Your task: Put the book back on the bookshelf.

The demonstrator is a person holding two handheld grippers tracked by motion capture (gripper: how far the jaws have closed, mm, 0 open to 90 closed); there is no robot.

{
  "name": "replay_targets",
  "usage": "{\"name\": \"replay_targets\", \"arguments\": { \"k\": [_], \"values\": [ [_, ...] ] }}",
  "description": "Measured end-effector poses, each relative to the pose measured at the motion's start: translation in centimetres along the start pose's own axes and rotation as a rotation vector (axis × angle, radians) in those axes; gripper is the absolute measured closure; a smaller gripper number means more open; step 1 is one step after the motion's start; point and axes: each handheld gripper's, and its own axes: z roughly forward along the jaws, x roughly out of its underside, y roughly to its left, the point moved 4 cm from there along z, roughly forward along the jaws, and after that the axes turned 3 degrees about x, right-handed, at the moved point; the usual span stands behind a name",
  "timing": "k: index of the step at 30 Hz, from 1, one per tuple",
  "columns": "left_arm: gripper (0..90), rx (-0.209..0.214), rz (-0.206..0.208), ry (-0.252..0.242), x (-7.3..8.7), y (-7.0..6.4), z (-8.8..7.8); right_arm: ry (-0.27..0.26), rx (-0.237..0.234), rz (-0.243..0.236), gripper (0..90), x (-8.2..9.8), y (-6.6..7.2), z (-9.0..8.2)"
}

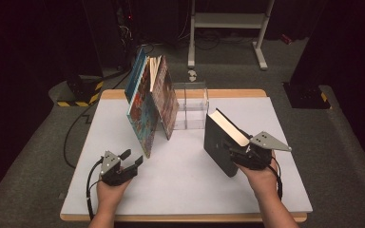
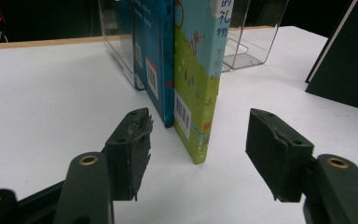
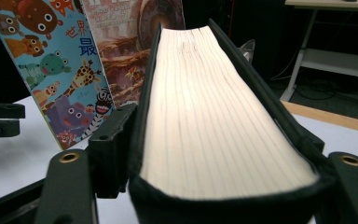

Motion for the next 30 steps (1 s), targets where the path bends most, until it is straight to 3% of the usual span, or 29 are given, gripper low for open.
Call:
{"name": "replay_targets", "arguments": {
  "k": [7, 12, 19, 25, 30],
  "values": [
    [39.8, 0.003, -0.006, -0.007, -0.1, 0.04, -0.05, 0.023, 0.021, 0.009, 34.9, 0.18, -0.08, 0.13],
    [39.8, 0.002, -0.01, -0.005, -0.11, 0.13, 0.0, 0.002, 0.027, 0.01, 39.3, 0.13, -0.09, -0.14],
    [39.1, -0.023, 0.023, 0.018, 0.05, 0.34, 0.26, 0.003, 0.025, 0.003, 43.5, 0.16, 0.02, -0.1],
    [36.0, -0.026, 0.03, 0.047, 0.39, 0.48, 0.49, 0.005, 0.031, -0.012, 47.3, 0.2, 0.18, -0.17],
    [31.0, -0.022, 0.01, 0.05, 0.36, 0.48, 0.45, 0.015, 0.014, -0.014, 50.3, 0.13, 0.2, -0.19]
  ]
}}
